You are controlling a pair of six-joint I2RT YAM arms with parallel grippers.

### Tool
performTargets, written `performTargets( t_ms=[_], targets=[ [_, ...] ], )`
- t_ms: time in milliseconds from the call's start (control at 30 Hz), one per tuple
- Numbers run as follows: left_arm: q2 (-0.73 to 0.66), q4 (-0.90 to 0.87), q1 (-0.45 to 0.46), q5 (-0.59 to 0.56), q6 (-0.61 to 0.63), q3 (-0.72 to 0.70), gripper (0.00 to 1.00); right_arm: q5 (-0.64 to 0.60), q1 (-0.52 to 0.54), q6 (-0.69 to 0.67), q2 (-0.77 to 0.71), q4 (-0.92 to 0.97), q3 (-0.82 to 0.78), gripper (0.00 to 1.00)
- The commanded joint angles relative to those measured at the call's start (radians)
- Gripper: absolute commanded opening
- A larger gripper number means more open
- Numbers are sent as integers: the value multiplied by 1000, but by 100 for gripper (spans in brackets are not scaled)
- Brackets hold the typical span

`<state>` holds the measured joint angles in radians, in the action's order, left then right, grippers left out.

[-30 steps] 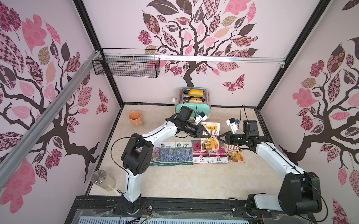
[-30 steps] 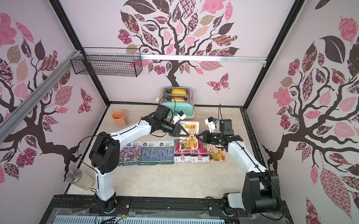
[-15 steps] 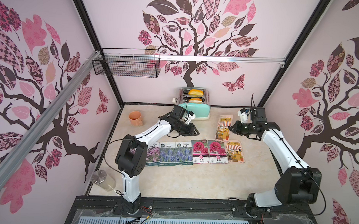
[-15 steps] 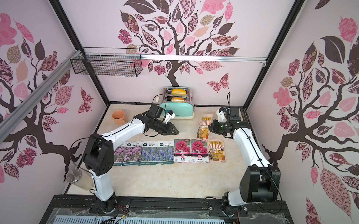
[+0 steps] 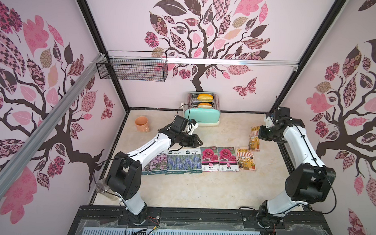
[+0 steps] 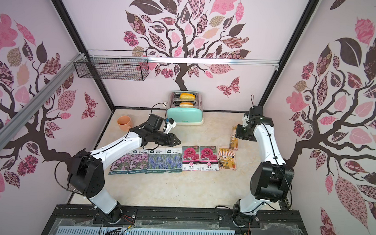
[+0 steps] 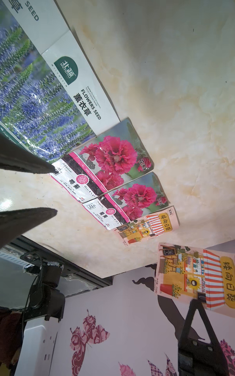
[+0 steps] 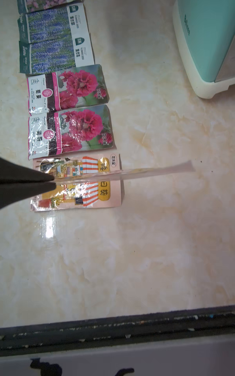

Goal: Arrange the seed packets in a row
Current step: Place the seed packet at the center of the board.

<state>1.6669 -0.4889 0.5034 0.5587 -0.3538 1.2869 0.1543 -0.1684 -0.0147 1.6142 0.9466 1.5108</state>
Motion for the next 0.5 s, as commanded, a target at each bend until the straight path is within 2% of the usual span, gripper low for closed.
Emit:
performTargets(
  t_ms=[0,467],
  targets=[
    [-27,59,-3,41,10,-22,31,-73,-19,-36,-23,37,-5,0],
    [-41,137,-3,81,-7,-87,30,-246,-103,-64,-21,27,-29,0]
  ],
)
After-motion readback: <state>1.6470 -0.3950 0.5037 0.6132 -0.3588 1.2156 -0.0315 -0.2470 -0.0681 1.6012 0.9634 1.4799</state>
